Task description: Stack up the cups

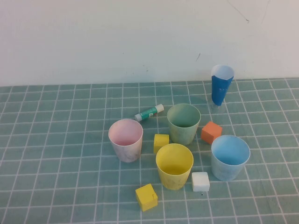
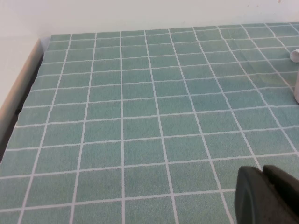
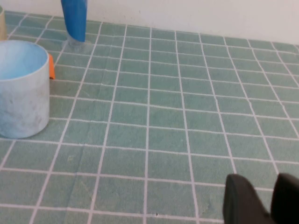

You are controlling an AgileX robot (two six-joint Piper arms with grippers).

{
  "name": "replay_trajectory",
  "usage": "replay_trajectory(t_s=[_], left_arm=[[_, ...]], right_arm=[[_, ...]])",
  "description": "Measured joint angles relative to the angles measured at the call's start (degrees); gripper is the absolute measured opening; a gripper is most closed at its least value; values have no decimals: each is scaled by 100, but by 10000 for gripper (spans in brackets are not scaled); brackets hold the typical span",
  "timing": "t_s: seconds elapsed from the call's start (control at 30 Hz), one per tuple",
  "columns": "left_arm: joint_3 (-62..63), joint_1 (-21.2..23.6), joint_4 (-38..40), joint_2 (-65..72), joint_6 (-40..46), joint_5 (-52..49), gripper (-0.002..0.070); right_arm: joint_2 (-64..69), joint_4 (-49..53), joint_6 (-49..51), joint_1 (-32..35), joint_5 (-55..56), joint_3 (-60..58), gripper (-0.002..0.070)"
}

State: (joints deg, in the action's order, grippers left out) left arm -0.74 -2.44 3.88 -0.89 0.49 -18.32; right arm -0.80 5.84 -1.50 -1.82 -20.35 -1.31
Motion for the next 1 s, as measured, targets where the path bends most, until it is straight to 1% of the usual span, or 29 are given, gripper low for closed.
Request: replay_trajectory(t_s=[0.43,0.47,0.53,0.7,0.77,0.87,1.0], left_arm=[[0,0,50,0,0,0,-3],[0,0,186,0,-49,33,-3],[-23,0,718,0,-208,124,-4],[-42,0,3071,0,-881,215,-3],[-42,0,3595,0,-957,279,-3],[-42,0,3949,0,-998,341,-3],[-42,0,4054,0,-998,367,-3]], right_arm=[[0,0,0,0,0,0,155],[0,0,0,0,0,0,155],[0,0,0,0,0,0,155],[0,0,0,0,0,0,155],[0,0,0,0,0,0,155],[0,0,0,0,0,0,155],[0,0,0,0,0,0,155]])
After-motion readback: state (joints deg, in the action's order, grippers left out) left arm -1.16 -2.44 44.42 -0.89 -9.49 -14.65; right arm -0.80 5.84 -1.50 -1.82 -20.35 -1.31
